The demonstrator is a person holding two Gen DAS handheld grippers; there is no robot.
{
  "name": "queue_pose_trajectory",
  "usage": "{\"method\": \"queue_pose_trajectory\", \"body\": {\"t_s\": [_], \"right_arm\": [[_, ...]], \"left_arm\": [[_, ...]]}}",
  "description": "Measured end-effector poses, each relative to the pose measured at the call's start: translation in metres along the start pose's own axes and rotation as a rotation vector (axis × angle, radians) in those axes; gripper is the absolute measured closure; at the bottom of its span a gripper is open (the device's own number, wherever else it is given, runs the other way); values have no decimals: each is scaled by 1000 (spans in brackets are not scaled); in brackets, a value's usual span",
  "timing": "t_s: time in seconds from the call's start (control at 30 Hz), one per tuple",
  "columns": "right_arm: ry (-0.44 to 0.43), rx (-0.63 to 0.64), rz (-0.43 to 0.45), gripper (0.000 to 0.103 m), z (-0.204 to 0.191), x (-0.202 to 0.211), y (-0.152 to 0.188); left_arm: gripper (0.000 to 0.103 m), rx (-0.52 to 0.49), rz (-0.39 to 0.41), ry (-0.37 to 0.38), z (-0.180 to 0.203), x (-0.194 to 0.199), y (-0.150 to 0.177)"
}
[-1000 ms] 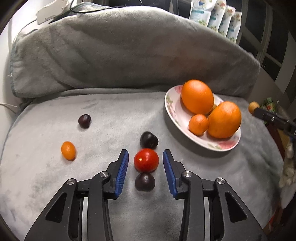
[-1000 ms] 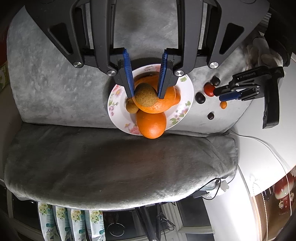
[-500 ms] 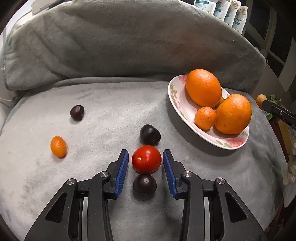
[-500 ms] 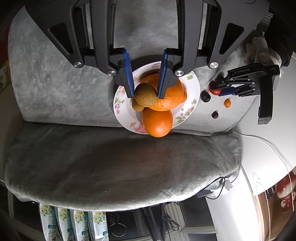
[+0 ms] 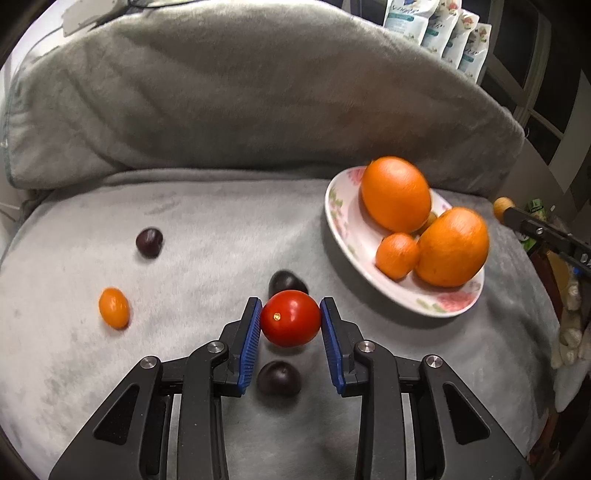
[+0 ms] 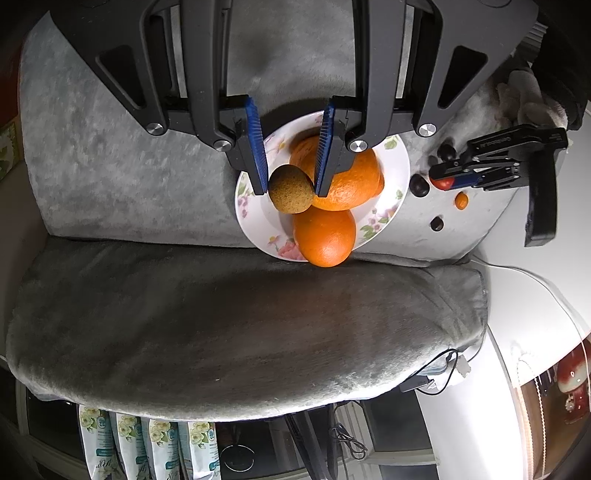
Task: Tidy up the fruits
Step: 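Lower the brown fruit and tomato onto the plate and open both grippers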
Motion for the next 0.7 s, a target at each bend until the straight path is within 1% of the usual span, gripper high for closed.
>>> {"method": "queue_pose_trajectory", "body": {"t_s": [0.3,0.7], "right_arm": [[-3,2,-13,76,5,-10,-12],[-7,5,-36,76,6,-24,-18]], "left_arm": [[72,-15,57,39,17,10,-24],[72,-32,76,62,37,5,-41]]}}
Point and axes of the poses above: each gripper's, at about its wrist camera, not at the fingertips, and x roughly against the way its jaws point, z to its right, y to its underside, the point moved 9 cm from there along -x, roughly the way its jaws point, and after that the axes turned 5 degrees about -z, right-handed, at the moved point
